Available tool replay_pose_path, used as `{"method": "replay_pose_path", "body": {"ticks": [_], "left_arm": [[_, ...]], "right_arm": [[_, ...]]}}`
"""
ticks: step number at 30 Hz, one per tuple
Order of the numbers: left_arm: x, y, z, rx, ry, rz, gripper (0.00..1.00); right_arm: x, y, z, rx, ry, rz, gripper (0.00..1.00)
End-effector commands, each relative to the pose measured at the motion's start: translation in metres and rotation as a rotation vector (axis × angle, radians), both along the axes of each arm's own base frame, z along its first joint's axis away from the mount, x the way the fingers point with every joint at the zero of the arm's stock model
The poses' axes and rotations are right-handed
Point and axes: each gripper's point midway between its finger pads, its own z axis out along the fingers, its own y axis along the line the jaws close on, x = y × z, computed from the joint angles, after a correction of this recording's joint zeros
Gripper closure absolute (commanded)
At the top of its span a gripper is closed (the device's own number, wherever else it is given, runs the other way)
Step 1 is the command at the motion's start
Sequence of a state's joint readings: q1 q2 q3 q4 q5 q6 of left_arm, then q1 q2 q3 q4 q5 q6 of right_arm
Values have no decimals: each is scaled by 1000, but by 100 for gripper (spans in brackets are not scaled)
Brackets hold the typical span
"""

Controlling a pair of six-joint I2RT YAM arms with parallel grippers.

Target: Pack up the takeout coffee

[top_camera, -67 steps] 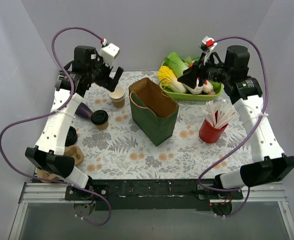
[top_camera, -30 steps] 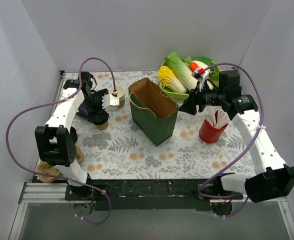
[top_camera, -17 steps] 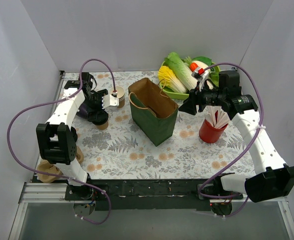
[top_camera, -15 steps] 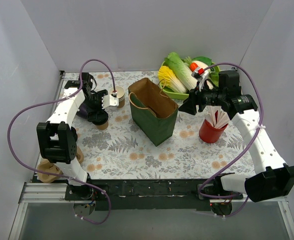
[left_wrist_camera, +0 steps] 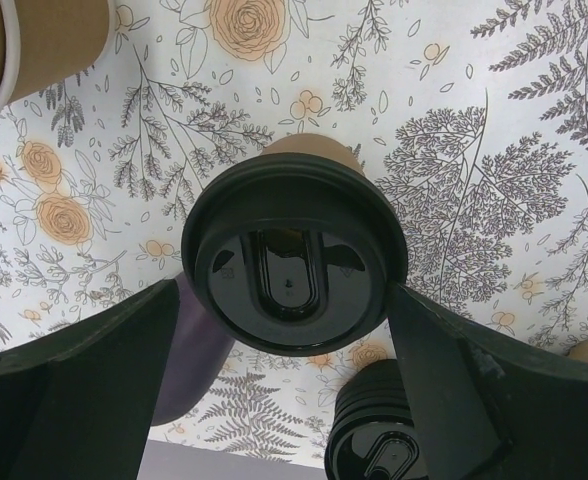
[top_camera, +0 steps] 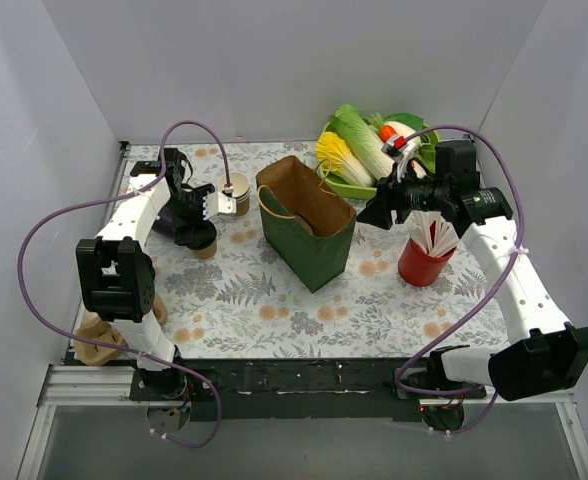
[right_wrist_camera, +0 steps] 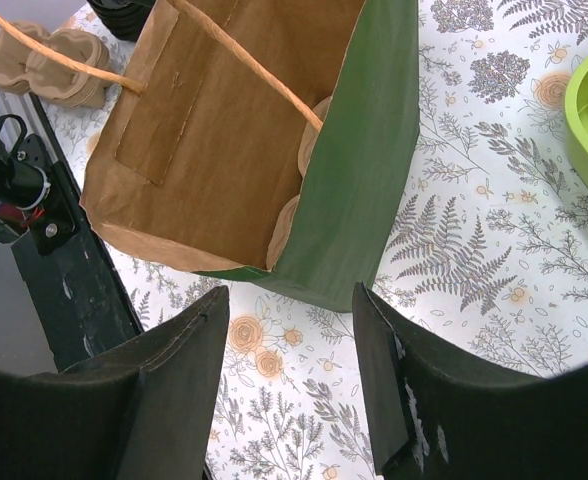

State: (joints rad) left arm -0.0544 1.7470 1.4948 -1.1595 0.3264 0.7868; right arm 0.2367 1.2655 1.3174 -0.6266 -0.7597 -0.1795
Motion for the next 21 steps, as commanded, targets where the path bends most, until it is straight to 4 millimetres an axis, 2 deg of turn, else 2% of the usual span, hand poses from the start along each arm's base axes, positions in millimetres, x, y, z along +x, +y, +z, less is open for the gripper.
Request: {"method": "replay_pose_path", "body": {"ticks": [1, 9, 18, 21], "left_arm": [[-1, -3, 3, -25, 9, -12, 17], [-7, -7, 0, -56, 13, 26, 24], [-18, -9, -1, -74, 58, 92, 42], [-21, -9, 6, -80, 51, 114, 46]], "right_arm": [[6, 2, 9, 9, -36, 0, 40], [9, 3, 7, 9, -32, -1, 39], [14, 5, 7, 7, -24, 7, 39], [14, 5, 7, 1, -24, 11, 39]]}}
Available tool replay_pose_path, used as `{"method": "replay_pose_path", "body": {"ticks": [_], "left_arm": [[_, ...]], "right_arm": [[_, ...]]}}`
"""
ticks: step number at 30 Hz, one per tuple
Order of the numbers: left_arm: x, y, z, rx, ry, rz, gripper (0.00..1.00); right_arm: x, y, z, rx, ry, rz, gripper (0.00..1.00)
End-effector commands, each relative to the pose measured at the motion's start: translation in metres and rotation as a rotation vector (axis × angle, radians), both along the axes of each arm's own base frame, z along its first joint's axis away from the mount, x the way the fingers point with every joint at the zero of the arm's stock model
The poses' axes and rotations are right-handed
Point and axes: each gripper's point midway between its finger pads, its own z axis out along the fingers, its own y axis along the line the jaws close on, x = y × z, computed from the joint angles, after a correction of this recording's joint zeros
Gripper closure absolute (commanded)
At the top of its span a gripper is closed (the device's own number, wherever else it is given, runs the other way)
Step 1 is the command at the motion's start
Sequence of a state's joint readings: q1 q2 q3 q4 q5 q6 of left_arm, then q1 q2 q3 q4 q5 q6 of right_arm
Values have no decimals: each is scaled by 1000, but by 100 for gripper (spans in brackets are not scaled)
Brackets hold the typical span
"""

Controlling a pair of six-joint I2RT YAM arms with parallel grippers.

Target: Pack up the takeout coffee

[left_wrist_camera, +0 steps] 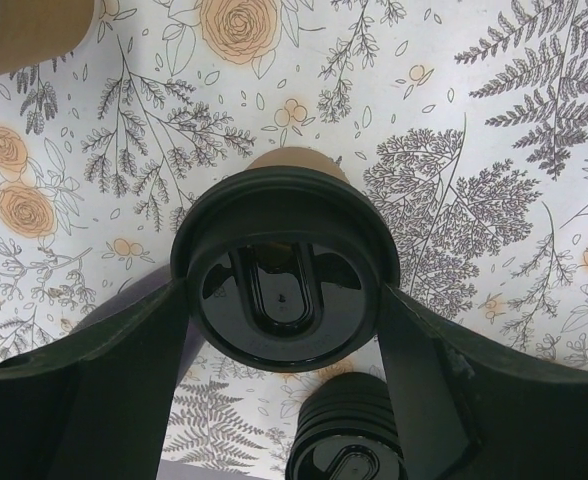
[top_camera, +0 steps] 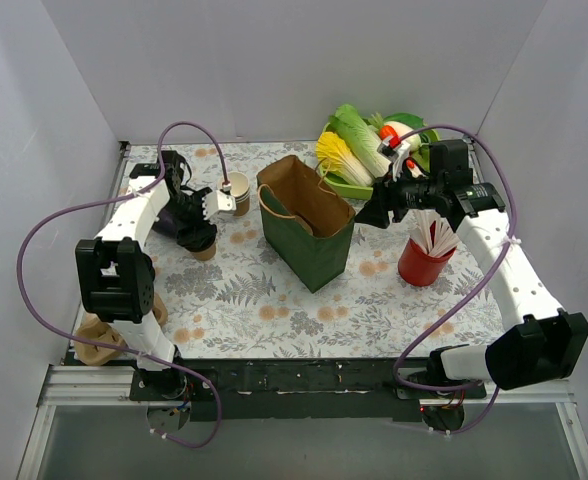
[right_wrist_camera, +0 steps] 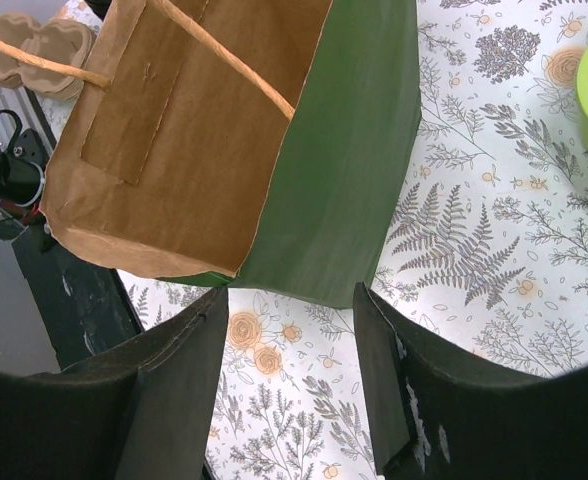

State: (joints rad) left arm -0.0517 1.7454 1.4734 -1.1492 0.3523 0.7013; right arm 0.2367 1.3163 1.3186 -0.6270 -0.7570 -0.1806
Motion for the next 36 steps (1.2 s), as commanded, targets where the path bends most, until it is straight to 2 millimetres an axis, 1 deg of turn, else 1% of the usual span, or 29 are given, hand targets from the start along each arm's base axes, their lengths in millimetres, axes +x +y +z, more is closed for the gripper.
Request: {"method": "replay_pose_path", "body": {"ticks": [1, 3, 4, 5, 6, 7, 8, 9, 10, 11, 12, 13, 14, 15, 19, 20, 22, 23, 24, 26, 27, 33, 35, 36], "left_arm": [[-15, -5, 14, -48, 14, 60, 47], [-14, -7, 28, -64, -16, 92, 51], [-15, -9, 33, -80, -11, 138, 53], [-16, -9, 40, -91, -24, 163, 62], [-15, -10, 44, -98, -28, 193, 76], [-14, -10, 49, -109, -38, 226, 91], [-17, -11, 55, -127, -41, 268, 95], [-20, -12, 58, -138, -41, 294, 99], [-21, -14, 58, -154, -47, 315, 100], [-23, -15, 61, -175, -45, 361, 100], [-25, -17, 69, -194, -69, 378, 100], [-24, -18, 70, -210, -83, 397, 100], [-24, -20, 76, -235, -94, 420, 100], [-26, -23, 84, -270, -101, 463, 100], [-21, -30, 115, -359, -150, 543, 100], [-17, -32, 127, -385, -166, 569, 100], [-16, -35, 141, -428, -172, 612, 100], [-15, -36, 147, -445, -178, 621, 100], [-12, -38, 159, -467, -199, 626, 100], [-11, -39, 169, -492, -218, 636, 100], [-10, -39, 176, -499, -234, 632, 100], [-11, -39, 180, -500, -243, 623, 100], [-11, -41, 180, -509, -239, 617, 100], [-12, -42, 180, -513, -237, 617, 100]], "right_arm": [[7, 3, 23, 13, -76, 15, 39], [9, 3, 25, 12, -83, 13, 39], [10, 4, 33, 19, -95, 12, 39], [10, 6, 35, 30, -79, 12, 39], [8, 9, 41, 51, -75, 27, 39], [8, 11, 51, 70, -88, 37, 39], [8, 15, 52, 83, -74, 45, 39], [7, 18, 55, 99, -55, 45, 39], [7, 20, 58, 107, -51, 46, 39], [7, 26, 56, 111, -36, 54, 39], [9, 27, 54, 112, -23, 47, 39], [10, 29, 51, 110, -18, 46, 39], [13, 33, 48, 106, -14, 51, 39], [14, 35, 46, 103, -8, 54, 39], [20, 44, 44, 78, -18, 90, 39], [22, 47, 40, 70, -12, 98, 39], [24, 50, 39, 56, -16, 98, 38], [25, 56, 34, 46, -8, 109, 39], [28, 58, 32, 33, -11, 100, 39], [29, 66, 26, 25, 3, 106, 39], [33, 66, 23, 9, 2, 85, 40], [51, 72, 23, 7, -3, 33, 41], [55, 74, 27, 8, -16, 22, 43], [61, 71, 26, -12, -27, -15, 44]]}}
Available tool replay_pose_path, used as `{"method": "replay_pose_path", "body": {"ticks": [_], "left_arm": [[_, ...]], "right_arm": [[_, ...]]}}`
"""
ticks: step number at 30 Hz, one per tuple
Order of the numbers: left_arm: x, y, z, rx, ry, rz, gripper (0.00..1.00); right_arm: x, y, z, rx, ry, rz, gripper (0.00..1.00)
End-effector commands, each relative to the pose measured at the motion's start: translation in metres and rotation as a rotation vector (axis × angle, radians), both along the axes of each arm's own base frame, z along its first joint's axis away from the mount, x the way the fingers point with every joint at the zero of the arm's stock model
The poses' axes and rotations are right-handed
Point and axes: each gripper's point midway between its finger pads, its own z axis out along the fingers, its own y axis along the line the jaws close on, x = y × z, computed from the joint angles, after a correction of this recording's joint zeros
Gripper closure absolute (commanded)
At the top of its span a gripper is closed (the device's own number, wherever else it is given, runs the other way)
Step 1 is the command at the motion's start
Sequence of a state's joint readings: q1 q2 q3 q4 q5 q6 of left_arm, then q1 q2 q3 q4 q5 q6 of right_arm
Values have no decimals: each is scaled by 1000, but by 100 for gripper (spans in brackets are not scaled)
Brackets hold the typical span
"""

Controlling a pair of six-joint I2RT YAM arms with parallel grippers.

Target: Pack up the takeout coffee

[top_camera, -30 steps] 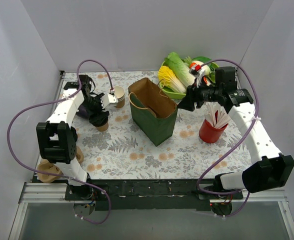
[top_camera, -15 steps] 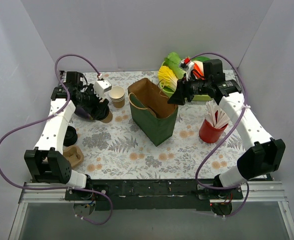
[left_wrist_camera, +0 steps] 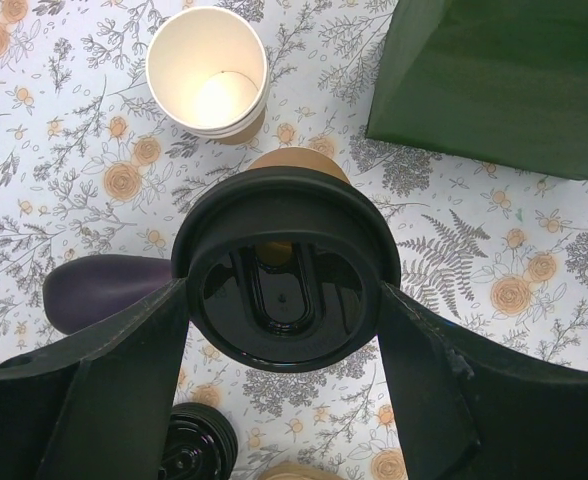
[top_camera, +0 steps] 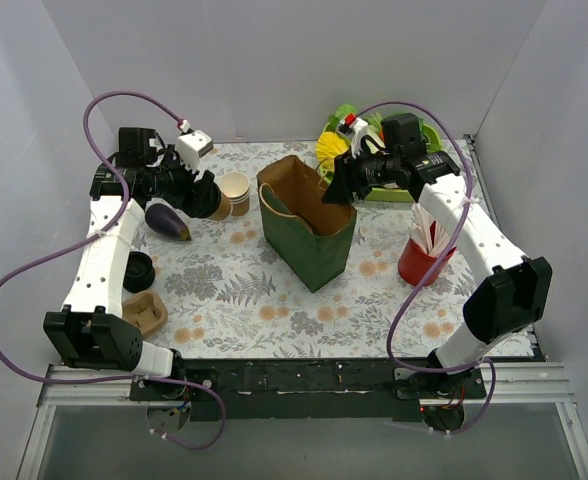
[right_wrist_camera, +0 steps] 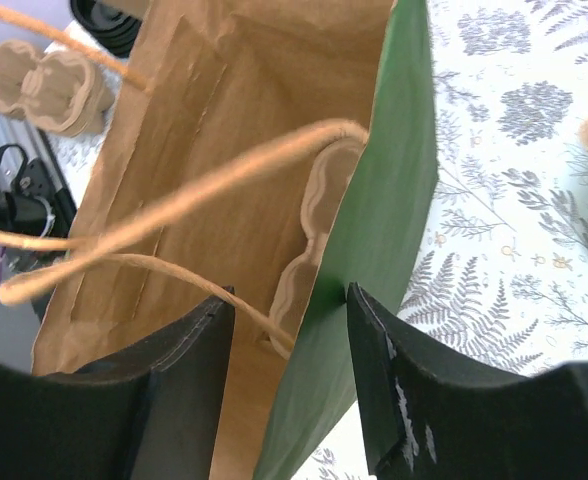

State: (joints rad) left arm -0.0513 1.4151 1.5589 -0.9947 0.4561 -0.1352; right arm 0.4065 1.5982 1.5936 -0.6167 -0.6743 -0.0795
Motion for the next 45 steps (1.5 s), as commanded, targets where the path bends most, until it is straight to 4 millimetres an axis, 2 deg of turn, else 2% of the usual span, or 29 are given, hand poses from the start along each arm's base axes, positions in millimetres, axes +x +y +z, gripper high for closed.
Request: {"method": "replay_pose_path", "body": {"ticks": [1, 5, 9, 11, 14, 18, 19, 22, 23, 25, 27, 28, 29, 30, 31, 32, 33, 34, 35, 37, 38, 41, 43, 45], "left_arm": [[-5, -6, 26, -43, -67, -10, 100], [-9, -8, 22, -52, -55, -18, 100], [-13, -10, 26, -65, -63, -27, 100], [-14, -9, 31, -61, -78, -25, 100], [-13, -5, 47, -48, -132, -3, 100], [-10, -5, 93, -79, -267, 20, 100], [-7, -5, 113, -88, -329, 27, 100], [-7, -7, 145, -119, -416, 33, 100], [-9, -7, 150, -122, -431, 29, 100], [-9, -7, 158, -125, -463, 32, 100], [-8, -4, 155, -116, -473, 47, 100], [-10, -3, 162, -118, -510, 54, 100], [-10, -2, 156, -117, -507, 59, 100], [-11, -3, 157, -121, -515, 57, 100], [-14, -3, 163, -128, -539, 55, 100], [-15, -3, 165, -131, -544, 54, 100], [-17, -3, 167, -133, -552, 56, 100], [-18, -3, 169, -133, -559, 59, 100], [-21, -2, 173, -134, -570, 66, 100], [-24, 0, 179, -137, -588, 81, 100], [-30, 1, 184, -145, -599, 87, 100], [-41, 2, 192, -154, -601, 94, 100], [-49, 6, 189, -143, -582, 117, 100], [-57, 8, 183, -128, -567, 126, 100]], "right_arm": [[24, 0, 25, 5, -98, -95, 45], [33, -5, 24, -18, -125, -140, 60], [27, 1, 30, 10, -132, -93, 88], [25, 3, 35, 27, -143, -74, 99], [22, 6, 48, 52, -182, -36, 99], [12, 9, 69, 71, -286, 54, 99], [11, 9, 71, 63, -304, 63, 99], [-1, 6, 78, 19, -395, 97, 99], [-4, 6, 73, 0, -411, 110, 99], [-11, 8, 71, -46, -490, 142, 99], [-22, 7, 65, -94, -540, 163, 99], [-35, 13, 69, -109, -612, 213, 99], [-43, 15, 57, -131, -614, 239, 99], [-45, 15, 55, -152, -646, 240, 99], [-60, 20, 59, -147, -680, 269, 99], [-65, 22, 57, -161, -711, 287, 99], [-70, 21, 45, -189, -714, 298, 99], [-83, 28, 44, -190, -737, 336, 99], [-92, 27, 48, -196, -785, 355, 99], [-107, 31, 37, -219, -813, 393, 99], [-114, 29, 39, -217, -835, 400, 99], [-126, 25, 35, -231, -850, 435, 99], [-130, 21, 30, -255, -883, 448, 99], [-121, 19, 38, -264, -961, 397, 99]]}}
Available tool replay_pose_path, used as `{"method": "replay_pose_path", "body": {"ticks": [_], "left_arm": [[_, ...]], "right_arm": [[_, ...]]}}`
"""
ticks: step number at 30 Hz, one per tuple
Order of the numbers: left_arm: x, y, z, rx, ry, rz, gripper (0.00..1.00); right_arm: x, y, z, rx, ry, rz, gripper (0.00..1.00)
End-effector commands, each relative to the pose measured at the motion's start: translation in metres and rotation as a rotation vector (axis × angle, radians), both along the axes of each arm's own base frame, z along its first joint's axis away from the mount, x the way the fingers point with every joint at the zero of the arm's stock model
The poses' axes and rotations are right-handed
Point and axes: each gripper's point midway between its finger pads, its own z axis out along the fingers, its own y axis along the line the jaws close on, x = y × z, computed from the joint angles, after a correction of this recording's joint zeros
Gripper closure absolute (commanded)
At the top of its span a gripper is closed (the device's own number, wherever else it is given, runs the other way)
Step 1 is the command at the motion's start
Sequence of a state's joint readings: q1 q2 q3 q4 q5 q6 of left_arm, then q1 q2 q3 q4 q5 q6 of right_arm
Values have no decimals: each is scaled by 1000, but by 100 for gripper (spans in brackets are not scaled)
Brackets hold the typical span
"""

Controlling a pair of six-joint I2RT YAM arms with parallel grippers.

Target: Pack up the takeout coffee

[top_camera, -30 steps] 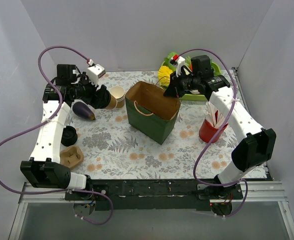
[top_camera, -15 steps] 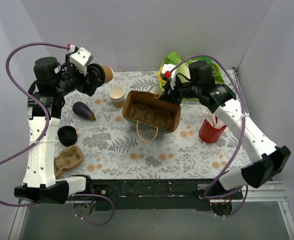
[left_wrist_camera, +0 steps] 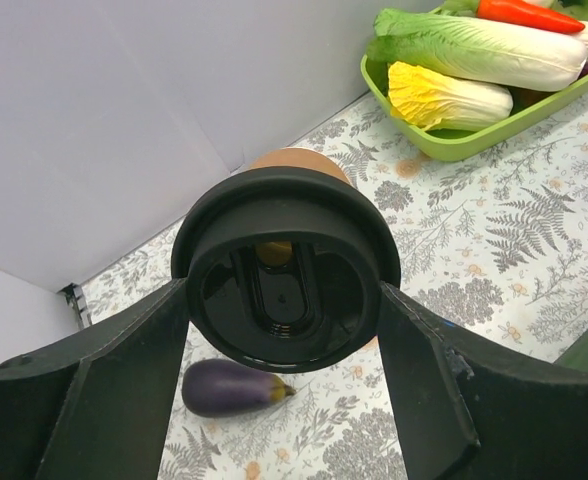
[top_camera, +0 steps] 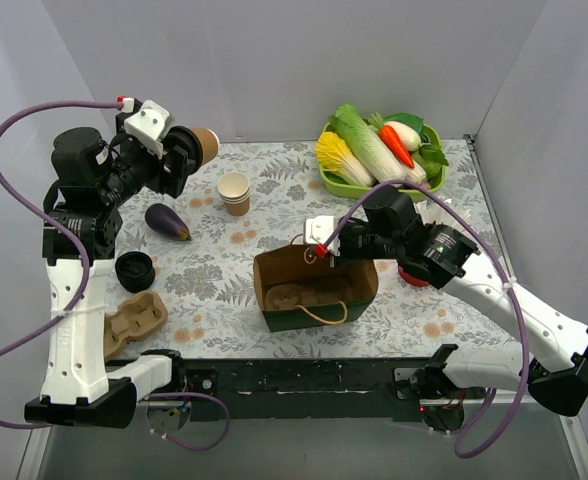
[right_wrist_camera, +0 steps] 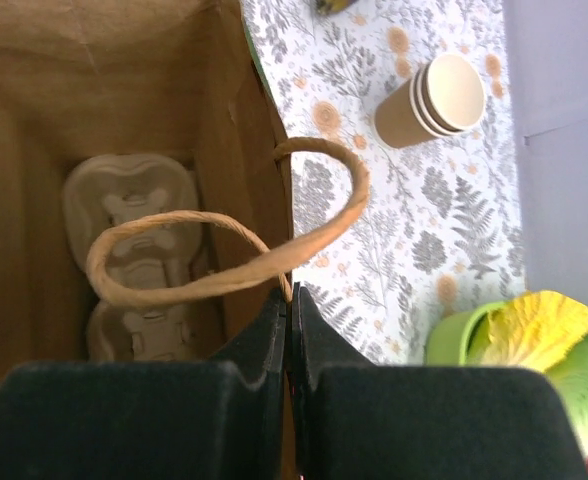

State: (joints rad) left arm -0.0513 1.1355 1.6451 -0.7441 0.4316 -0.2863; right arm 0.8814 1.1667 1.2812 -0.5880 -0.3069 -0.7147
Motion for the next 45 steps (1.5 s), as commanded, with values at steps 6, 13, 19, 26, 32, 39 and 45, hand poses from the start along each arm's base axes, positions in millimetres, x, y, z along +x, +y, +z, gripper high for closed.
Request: {"method": "replay_pose_path", "body": {"ticks": [6, 13, 19, 26, 32, 39, 45], "left_arm": [[-28, 5, 0, -22, 13, 34, 100], [-25, -1, -1, -37, 22, -2, 100], [-34, -9, -13, -32, 58, -57, 100], [-64, -26, -20, -35, 138, -179, 100], [-133, -63, -8, -140, 312, -463, 100], [-140, -75, -23, -160, 378, -582, 100], [-130, -80, -29, -61, 303, -650, 100]], "right_arm": [[31, -7, 38, 58, -312, -74, 99], [50, 1, 40, 84, -380, -124, 99], [40, 2, 5, 38, -333, -68, 99], [29, -1, -2, 27, -293, -37, 99], [30, -3, 5, 43, -253, -74, 99], [37, 1, -4, 34, -155, -145, 99], [49, 2, 0, 47, -69, -212, 99]]}}
